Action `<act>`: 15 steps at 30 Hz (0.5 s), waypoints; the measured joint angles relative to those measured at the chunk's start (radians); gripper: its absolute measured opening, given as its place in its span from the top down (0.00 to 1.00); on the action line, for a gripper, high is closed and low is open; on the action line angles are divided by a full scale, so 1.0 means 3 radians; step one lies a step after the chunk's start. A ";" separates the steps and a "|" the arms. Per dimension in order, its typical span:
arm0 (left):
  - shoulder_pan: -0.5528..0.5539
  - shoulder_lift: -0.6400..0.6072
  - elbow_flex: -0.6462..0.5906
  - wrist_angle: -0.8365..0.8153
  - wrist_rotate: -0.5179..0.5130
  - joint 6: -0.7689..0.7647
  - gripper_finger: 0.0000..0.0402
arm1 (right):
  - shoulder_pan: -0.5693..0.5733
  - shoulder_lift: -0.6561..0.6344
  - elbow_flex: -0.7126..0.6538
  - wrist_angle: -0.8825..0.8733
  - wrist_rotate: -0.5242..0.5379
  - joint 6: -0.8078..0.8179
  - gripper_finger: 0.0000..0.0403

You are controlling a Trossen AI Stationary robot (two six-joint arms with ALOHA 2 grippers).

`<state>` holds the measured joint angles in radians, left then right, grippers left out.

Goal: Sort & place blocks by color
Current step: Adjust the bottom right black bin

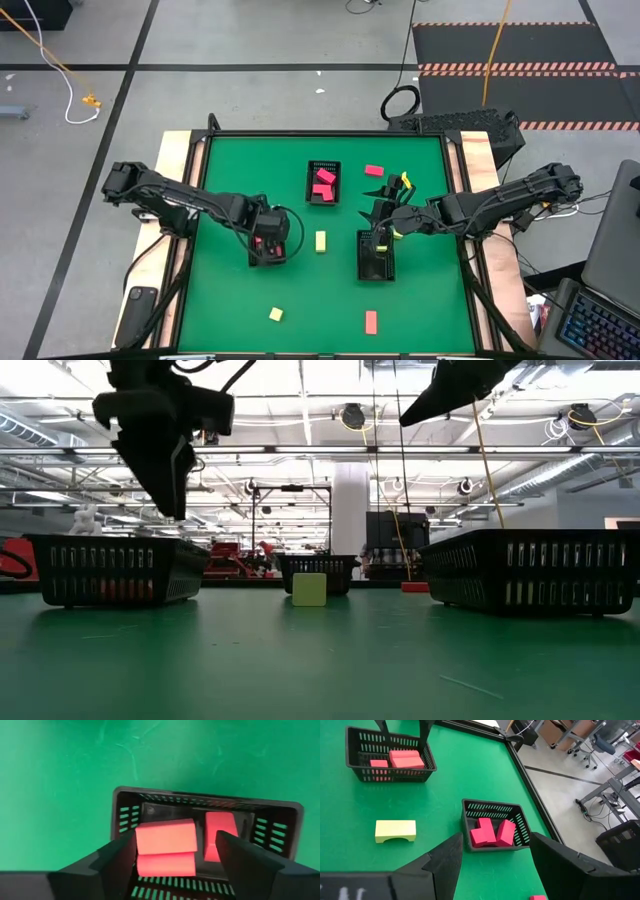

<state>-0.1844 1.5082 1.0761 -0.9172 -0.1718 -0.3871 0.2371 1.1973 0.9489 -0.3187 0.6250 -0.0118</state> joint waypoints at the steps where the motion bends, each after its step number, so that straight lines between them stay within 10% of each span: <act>1: 0.0000 0.0000 0.0027 -0.0001 0.0029 -0.0024 0.34 | 0.0000 0.0000 0.0000 0.0000 0.0000 -0.0001 0.44; 15: -0.0056 0.0039 0.0199 0.1149 0.0747 -0.0633 0.36 | 0.0000 -0.0001 0.0000 -0.0029 -0.0018 0.0049 0.44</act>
<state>-0.2013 1.5200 1.1358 -0.5726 0.0523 -0.5770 0.2371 1.1969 0.9489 -0.3273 0.6195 0.0028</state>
